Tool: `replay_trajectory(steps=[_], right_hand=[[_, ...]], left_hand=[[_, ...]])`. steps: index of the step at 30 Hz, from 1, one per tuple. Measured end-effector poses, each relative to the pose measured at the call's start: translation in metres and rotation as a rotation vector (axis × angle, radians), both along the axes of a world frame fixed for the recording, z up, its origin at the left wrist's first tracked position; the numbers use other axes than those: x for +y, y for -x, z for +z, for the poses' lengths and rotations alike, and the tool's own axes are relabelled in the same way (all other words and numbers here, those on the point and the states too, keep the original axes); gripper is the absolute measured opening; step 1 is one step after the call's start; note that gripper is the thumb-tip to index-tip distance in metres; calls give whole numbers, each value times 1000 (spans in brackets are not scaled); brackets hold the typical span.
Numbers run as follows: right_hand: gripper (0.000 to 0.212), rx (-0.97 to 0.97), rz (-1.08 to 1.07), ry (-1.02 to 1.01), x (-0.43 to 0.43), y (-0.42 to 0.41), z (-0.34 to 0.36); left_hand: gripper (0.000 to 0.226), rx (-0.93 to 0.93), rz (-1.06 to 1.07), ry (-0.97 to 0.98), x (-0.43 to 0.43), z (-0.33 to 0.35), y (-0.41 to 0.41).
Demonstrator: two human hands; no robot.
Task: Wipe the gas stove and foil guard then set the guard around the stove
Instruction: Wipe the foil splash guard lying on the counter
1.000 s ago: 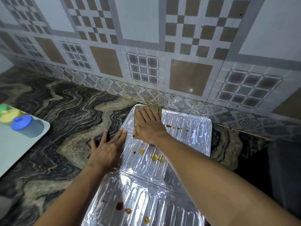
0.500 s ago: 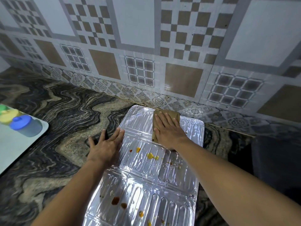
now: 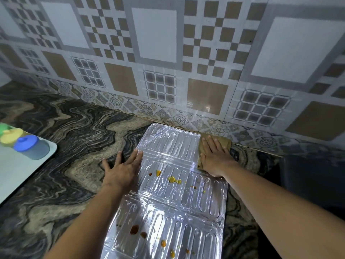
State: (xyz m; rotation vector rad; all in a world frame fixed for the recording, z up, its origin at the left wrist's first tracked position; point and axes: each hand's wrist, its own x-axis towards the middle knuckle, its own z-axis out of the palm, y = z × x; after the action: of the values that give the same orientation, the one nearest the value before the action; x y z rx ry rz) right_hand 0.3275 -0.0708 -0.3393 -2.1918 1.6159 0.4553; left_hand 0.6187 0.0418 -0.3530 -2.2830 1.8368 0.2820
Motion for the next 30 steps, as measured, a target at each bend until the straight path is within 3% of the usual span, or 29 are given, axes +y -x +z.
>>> replay_trajectory(steps=[7,10,13,16,19,23,27,30], right_hand=[[67,36,-123,1,1,10,8],[72,134,-82,132,2,6,23],[54,228,-33,208,2,8,36],[28,154,-111,63,-13,12,58],[18,-110,-321,-124,-31,24,89],[18,-866,-744,-490,-33,34,111],[15,-1168,-889,-750,-21,15,110],[12,-1293,-910,-813,-4,-17,99]], left_hand=[[61,-15,6,-14,1,1,3],[60,-29,10,-16,0,2,5],[60,-32,15,-12,0,2,8],[60,-33,23,-17,-1,2,9],[58,-48,21,-26,-1,3,8],[57,3,0,-27,0,8,0],[55,99,-72,82,17,17,-20],[59,68,-88,115,43,16,-38]])
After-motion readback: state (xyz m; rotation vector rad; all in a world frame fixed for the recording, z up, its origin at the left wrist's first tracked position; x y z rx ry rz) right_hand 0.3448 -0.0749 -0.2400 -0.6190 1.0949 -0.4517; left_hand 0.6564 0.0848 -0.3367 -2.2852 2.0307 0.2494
